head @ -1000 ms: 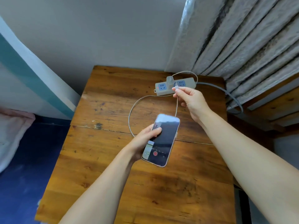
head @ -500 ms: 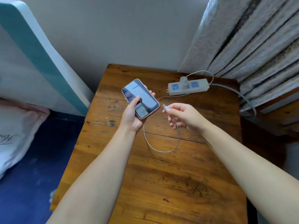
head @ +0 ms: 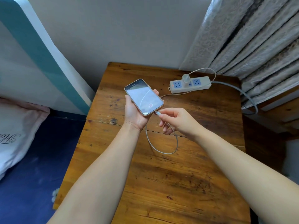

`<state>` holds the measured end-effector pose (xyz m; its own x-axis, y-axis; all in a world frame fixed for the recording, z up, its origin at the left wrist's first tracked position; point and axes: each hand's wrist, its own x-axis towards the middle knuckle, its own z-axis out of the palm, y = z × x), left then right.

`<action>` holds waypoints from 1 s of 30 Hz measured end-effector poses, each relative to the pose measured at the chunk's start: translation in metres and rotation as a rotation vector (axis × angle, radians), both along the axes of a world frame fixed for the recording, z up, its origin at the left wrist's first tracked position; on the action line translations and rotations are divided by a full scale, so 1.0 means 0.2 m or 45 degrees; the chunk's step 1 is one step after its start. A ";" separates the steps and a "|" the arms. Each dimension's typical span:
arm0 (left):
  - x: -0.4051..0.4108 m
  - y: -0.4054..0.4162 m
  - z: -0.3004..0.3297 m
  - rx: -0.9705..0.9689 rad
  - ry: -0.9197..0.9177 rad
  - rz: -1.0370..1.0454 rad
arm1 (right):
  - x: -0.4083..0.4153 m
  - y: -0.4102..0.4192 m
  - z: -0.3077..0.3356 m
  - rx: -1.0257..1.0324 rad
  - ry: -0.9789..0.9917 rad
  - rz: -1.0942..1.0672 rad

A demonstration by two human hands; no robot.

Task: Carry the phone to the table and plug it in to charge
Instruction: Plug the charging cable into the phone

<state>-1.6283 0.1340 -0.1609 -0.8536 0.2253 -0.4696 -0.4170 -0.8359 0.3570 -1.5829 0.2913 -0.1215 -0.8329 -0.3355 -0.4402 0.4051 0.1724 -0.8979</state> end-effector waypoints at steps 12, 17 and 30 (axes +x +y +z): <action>-0.02 0.06 -0.01 -0.001 -0.123 0.041 | -0.06 -0.10 0.05 -0.066 -0.441 -0.243; -0.04 0.07 0.01 -0.038 -0.135 0.045 | -0.08 -0.10 0.05 -0.102 -0.485 -0.280; -0.06 0.07 0.04 0.087 -0.013 -0.046 | -0.10 -0.03 0.02 -0.273 -0.517 -0.091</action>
<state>-1.6407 0.1471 -0.1524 -0.8397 0.2878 -0.4605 -0.4507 -0.8424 0.2955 -1.6039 0.2845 -0.1170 -0.6320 -0.4024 -0.6623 0.7352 -0.0411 -0.6766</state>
